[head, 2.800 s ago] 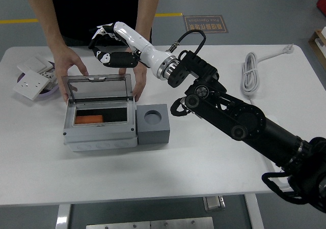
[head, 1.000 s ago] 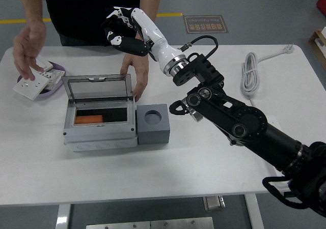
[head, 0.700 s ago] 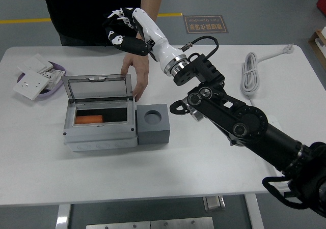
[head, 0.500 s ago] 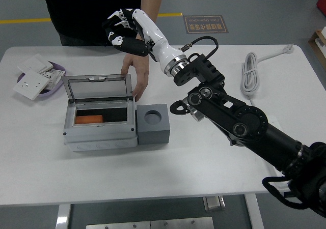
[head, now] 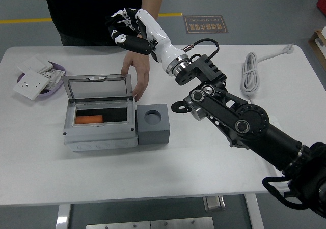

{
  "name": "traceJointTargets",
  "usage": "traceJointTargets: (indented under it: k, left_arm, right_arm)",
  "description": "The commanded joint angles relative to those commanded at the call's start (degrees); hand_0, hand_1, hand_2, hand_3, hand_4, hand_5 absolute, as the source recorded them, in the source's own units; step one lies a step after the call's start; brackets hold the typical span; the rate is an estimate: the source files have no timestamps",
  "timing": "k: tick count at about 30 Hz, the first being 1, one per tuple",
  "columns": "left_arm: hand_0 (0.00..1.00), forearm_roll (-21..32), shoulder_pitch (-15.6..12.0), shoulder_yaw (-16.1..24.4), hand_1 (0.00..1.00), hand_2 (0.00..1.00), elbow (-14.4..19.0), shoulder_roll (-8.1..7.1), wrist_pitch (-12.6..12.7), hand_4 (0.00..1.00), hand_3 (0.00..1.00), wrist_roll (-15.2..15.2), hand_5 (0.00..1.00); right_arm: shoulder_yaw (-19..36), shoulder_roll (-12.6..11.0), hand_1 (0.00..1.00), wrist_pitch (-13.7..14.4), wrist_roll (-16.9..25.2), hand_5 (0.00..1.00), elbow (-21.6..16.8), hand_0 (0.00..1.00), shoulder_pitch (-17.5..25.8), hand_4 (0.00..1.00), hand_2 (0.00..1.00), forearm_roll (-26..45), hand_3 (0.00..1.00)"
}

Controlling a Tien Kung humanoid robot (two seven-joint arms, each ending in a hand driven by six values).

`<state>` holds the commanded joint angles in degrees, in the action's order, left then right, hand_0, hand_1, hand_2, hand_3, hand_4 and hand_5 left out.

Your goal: Pick up the cylinder from the cube,place it in the box,flap close box

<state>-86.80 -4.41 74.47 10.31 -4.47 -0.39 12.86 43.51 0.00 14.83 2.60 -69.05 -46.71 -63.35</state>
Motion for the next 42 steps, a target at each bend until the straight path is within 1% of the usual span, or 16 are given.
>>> traceJointTargets:
  k: [5, 14, 15, 20, 21, 26, 27, 32, 33, 38, 39, 42]
  left_arm:
    - [0.923, 0.1, -0.2, -0.2, 0.852, 0.854, 0.0, 0.17, 0.0, 0.002, 0.951, 0.1, 0.002]
    - [0.923, 0.0, -0.1, -0.1, 0.852, 0.854, 0.0, 0.05, 0.1, 0.002, 0.951, -0.1, 0.002]
    - [0.923, 0.0, -0.1, -0.1, 0.852, 0.854, 0.0, 0.04, 0.1, 0.002, 0.951, -0.1, 0.002]
    - [0.923, 0.2, -0.1, -0.2, 0.852, 0.854, 0.0, 0.09, 0.1, 0.002, 0.951, -0.1, 0.002]
    - [0.923, 0.2, -0.1, -0.3, 0.852, 0.854, 0.0, 0.11, 0.1, 0.002, 0.951, -0.1, 0.002]
    - [0.923, 0.2, -0.1, -0.4, 0.852, 0.854, 0.0, 0.14, 0.1, 0.002, 0.951, -0.1, 0.002]
    - [0.923, 0.2, -0.2, -0.3, 0.852, 0.854, 0.0, 0.14, 0.1, 0.002, 0.951, -0.1, 0.002]
    - [0.923, 0.1, -0.2, -0.3, 0.852, 0.854, 0.0, 0.14, 0.1, 0.002, 0.951, -0.1, 0.002]
    - [0.923, 0.1, -0.2, -0.3, 0.852, 0.854, 0.0, 0.15, 0.2, 0.002, 0.951, -0.1, 0.002]
    - [0.923, 0.1, -0.2, -0.3, 0.852, 0.854, 0.0, 0.15, 0.1, 0.002, 0.951, -0.1, 0.002]
    - [0.923, 0.1, -0.2, -0.3, 0.852, 0.854, 0.0, 0.15, 0.1, 0.002, 0.951, -0.1, 0.002]
    - [0.923, 0.1, -0.2, -0.3, 0.852, 0.854, 0.0, 0.14, 0.1, 0.002, 0.951, 0.0, 0.002]
  right_arm:
    - [0.2, 0.0, 0.736, 0.0, -1.0, 0.998, -0.3, 0.900, 0.0, 0.998, 0.785, -1.3, 0.989]
    - [0.3, 0.0, 0.745, 1.5, -2.5, 0.998, -1.5, 0.903, 0.1, 0.998, 0.787, -3.8, 0.996]
    - [0.3, 0.0, 0.743, 1.6, -2.6, 0.757, -1.5, 0.897, 0.1, 0.993, 0.774, -3.9, 0.905]
    - [0.2, 0.0, 0.743, 1.9, -2.7, 0.757, -1.6, 0.897, 0.1, 0.993, 0.774, -4.2, 0.905]
    - [0.2, 0.0, 0.730, 2.0, -2.7, 0.496, -1.6, 0.896, 0.1, 0.848, 0.748, -4.2, 0.658]
    - [0.3, 0.0, 0.730, 2.5, -2.7, 0.496, -1.6, 0.896, 0.1, 0.848, 0.748, -4.1, 0.658]
    - [0.3, 0.0, 0.722, 2.6, -2.8, 0.242, -1.7, 0.880, 0.1, 0.622, 0.739, -4.1, 0.651]
    - [0.3, 0.0, 0.722, 3.0, -2.9, 0.242, -1.8, 0.880, 0.1, 0.622, 0.739, -4.3, 0.651]
    - [0.3, 0.0, 0.715, 3.0, -2.9, 0.132, -1.8, 0.874, 0.1, 0.603, 0.717, -4.3, 0.578]
    - [0.2, 0.0, 0.715, 2.6, -2.8, 0.132, -1.7, 0.874, 0.1, 0.603, 0.717, -4.1, 0.578]
    - [0.2, 0.0, 0.711, 2.1, -2.9, 0.109, -1.6, 0.866, 0.1, 0.519, 0.710, -4.1, 0.516]
    - [0.1, 0.0, 0.711, 1.2, -3.2, 0.109, -1.4, 0.866, 0.2, 0.519, 0.710, -4.3, 0.516]
